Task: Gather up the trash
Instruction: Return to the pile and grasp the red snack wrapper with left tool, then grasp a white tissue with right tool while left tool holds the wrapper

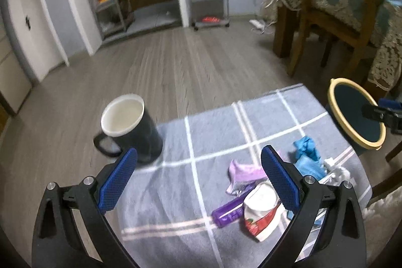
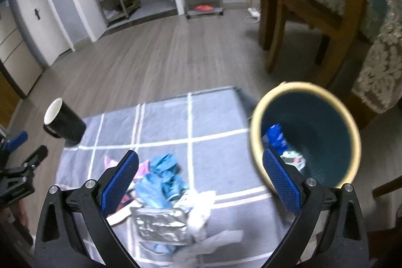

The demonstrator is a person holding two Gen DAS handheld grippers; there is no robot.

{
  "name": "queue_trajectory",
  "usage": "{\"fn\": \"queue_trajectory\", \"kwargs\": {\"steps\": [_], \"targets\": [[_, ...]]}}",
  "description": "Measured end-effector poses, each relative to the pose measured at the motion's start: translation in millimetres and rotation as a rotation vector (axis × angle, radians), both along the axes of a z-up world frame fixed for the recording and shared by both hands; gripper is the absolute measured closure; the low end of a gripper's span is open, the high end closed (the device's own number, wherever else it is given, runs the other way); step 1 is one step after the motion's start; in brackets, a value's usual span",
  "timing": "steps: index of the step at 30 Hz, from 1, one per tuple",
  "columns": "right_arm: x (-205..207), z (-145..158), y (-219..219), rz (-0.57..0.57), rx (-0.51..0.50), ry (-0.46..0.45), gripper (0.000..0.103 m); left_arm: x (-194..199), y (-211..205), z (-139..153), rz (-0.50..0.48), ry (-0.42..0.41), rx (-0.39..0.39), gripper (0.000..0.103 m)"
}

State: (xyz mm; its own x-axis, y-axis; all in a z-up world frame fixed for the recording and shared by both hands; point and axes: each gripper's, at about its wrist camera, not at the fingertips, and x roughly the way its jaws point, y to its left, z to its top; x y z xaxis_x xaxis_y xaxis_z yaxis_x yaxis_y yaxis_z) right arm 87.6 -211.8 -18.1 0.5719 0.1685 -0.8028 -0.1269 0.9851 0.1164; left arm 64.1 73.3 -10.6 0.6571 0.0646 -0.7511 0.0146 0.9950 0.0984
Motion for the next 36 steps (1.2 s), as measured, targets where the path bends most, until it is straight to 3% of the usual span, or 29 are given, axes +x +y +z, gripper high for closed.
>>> {"fn": "queue_trajectory", "kwargs": {"steps": [4,12,16,20,22,23,28,36], "targets": [[2.7,-17.3,15.7,0.030,-0.028,0.046,0.005,-5.5,-4.8,-17.9,-0.029,0.046,-0.034,0.006],[3.4,-27.0,13.1,0.032,-0.062,0.079,0.005,-12.9,-55.2,-57.3,-0.185,0.143,0.008,0.009],[4.4,-28.7,8.6,0.027,-0.063,0.082,0.005,-13.1,-75.3,-76.8,-0.238,0.201,0.037,0.022],[6.2,-30.2,7.3,0.030,-0.055,0.090,0.005,-10.2,-83.6,-95.0,-0.261,0.275,0.074,0.051],[6.9,-30.5,6.9,0.034,-0.053,0.093,0.005,-9.0,-81.1,-100.0,-0.260,0.302,0.076,0.072],[7.0,-30.9,7.2,0.038,-0.052,0.096,0.005,-9.1,-79.6,-100.2,-0.258,0.298,0.091,0.076],[1.2,-34.0,8.9,0.048,-0.030,0.111,0.005,-9.8,-75.5,-84.4,-0.236,0.241,0.115,0.092],[-33.0,-58.4,9.3,-0.018,0.024,0.154,0.005,-13.8,-67.7,-66.0,-0.213,0.187,0.149,0.093]]}}
